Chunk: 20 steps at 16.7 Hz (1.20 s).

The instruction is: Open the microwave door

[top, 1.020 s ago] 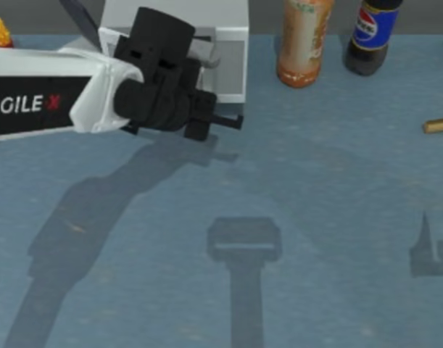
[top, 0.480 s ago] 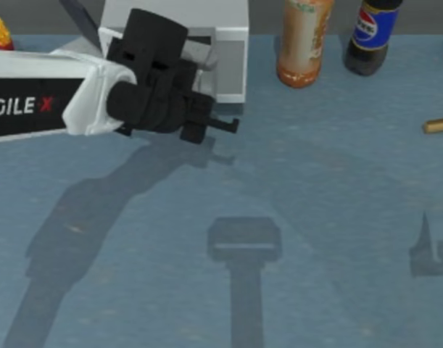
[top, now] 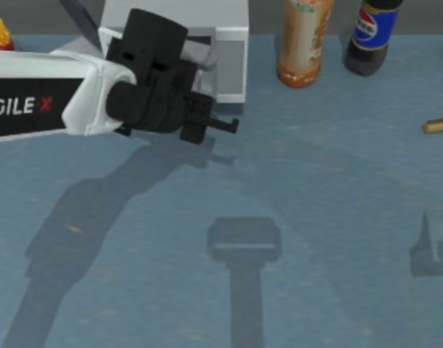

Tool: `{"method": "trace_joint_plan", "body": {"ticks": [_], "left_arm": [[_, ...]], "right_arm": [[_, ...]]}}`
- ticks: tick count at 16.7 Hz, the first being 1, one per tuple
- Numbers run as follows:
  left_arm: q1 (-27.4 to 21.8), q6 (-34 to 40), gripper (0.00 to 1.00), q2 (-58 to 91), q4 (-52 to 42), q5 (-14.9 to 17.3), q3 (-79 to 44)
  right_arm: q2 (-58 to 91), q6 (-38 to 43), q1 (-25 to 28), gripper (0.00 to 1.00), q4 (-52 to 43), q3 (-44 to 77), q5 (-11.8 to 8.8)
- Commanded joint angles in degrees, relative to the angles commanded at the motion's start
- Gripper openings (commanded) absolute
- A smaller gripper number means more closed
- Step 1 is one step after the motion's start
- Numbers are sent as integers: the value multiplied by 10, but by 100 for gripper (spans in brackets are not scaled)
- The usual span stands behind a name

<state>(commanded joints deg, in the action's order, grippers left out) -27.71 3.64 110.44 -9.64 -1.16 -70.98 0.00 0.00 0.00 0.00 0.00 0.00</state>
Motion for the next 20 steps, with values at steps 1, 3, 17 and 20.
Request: {"method": "trace_joint_plan", "body": {"ticks": [1, 3, 17, 20], "left_arm": [[0, 0, 0, 0, 0, 0, 0], [0, 0, 0, 0, 0, 0, 0], [6, -19, 0, -11, 4, 19, 12], [11, -31, 0, -15, 6, 27, 21]], "right_arm": [[0, 0, 0, 100, 0, 0, 0], [0, 0, 0, 100, 0, 0, 0], [0, 0, 0, 100, 0, 0, 0], [0, 0, 0, 100, 0, 0, 0]]}}
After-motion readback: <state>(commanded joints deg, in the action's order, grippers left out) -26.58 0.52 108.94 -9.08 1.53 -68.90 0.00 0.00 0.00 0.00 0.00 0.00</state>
